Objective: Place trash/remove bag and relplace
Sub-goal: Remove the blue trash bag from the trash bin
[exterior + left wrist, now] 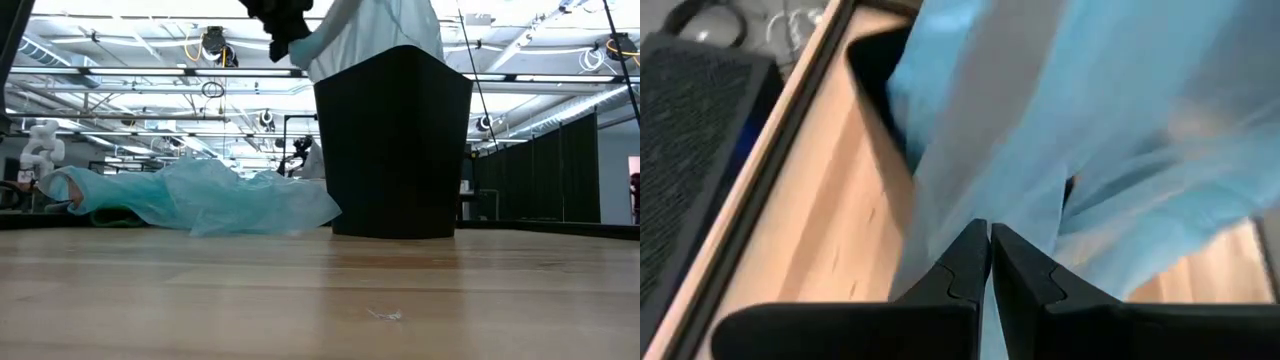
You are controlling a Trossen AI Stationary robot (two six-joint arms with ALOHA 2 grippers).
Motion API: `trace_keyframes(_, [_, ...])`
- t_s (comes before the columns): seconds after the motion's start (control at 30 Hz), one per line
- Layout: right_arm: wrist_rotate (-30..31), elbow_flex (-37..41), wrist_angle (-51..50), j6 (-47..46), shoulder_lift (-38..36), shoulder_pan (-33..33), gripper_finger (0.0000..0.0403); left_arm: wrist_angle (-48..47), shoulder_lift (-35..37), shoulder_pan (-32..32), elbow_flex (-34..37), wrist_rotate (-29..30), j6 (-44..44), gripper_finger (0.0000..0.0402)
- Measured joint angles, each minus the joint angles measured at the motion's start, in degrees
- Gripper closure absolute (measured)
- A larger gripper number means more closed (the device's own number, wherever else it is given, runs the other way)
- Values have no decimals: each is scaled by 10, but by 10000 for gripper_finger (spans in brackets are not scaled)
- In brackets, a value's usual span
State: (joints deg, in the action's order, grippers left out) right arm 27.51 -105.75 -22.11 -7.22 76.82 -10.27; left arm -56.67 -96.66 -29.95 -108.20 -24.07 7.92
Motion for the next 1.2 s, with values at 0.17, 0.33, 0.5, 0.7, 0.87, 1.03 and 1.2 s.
trace_keyframes(0.17, [0,0,-13,-7,0,-3,403,-22,1,0,0,71,3,378])
trace_keyframes(0.33, [22,0,-64,-43,1,-3,403,30,27,0,1,69,4,378])
trace_keyframes(0.5, [31,0,-82,-66,2,-3,403,18,49,-8,1,99,34,378])
trace_keyframes(0.7, [30,0,-73,-67,2,-3,403,25,56,-34,71,32,27,381])
trace_keyframes(0.87, [30,0,-73,-67,2,-3,403,117,137,-61,218,-10,-28,396])
trace_keyframes(1.03, [27,0,-73,-68,2,-4,403,276,257,-75,403,-10,-132,393])
trace_keyframes(1.2, [26,0,-73,-68,2,-4,403,476,319,-50,573,-10,-304,393])
